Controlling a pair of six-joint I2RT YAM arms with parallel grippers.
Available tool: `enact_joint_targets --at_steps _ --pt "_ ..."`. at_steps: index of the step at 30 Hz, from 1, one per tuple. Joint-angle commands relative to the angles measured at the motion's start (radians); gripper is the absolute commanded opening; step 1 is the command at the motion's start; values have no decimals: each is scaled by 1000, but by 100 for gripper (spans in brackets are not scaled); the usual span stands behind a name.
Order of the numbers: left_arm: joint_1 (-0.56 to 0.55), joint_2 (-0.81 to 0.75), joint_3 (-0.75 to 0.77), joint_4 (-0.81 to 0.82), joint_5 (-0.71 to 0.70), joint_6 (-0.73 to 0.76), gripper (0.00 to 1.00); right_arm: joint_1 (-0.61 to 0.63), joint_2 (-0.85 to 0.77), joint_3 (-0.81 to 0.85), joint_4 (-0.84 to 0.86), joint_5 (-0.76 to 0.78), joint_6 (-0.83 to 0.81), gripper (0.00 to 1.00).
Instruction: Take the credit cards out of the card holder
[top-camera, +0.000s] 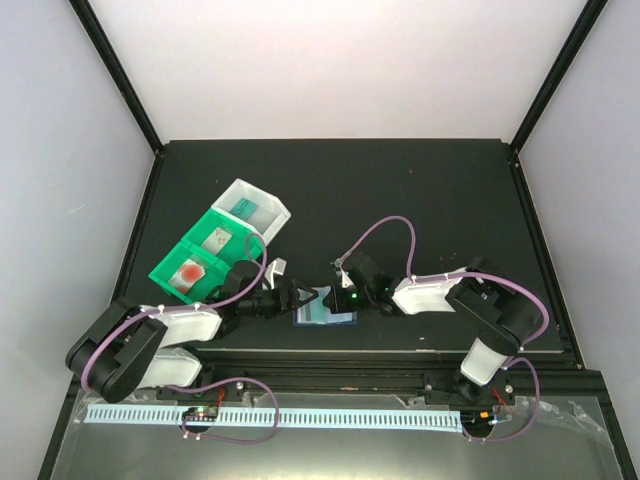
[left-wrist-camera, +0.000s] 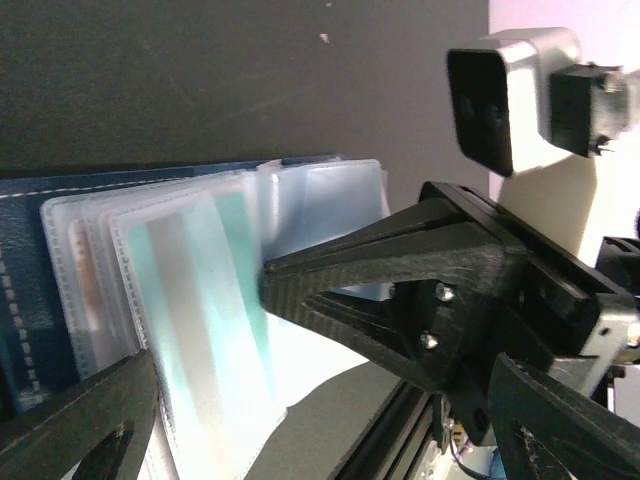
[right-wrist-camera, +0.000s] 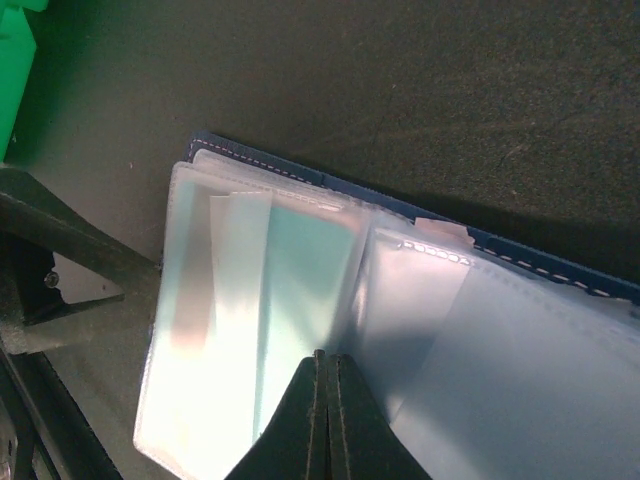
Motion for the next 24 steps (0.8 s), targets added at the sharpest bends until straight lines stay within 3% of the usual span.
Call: enact_joint_targets --at_steps 1,24 --pt "-19 -55 28 6 13 0 92 6 48 -33 -59 24 2 1" --pt "-88 -95 86 -39 -16 -15 92 4 44 -94 129 -65 77 3"
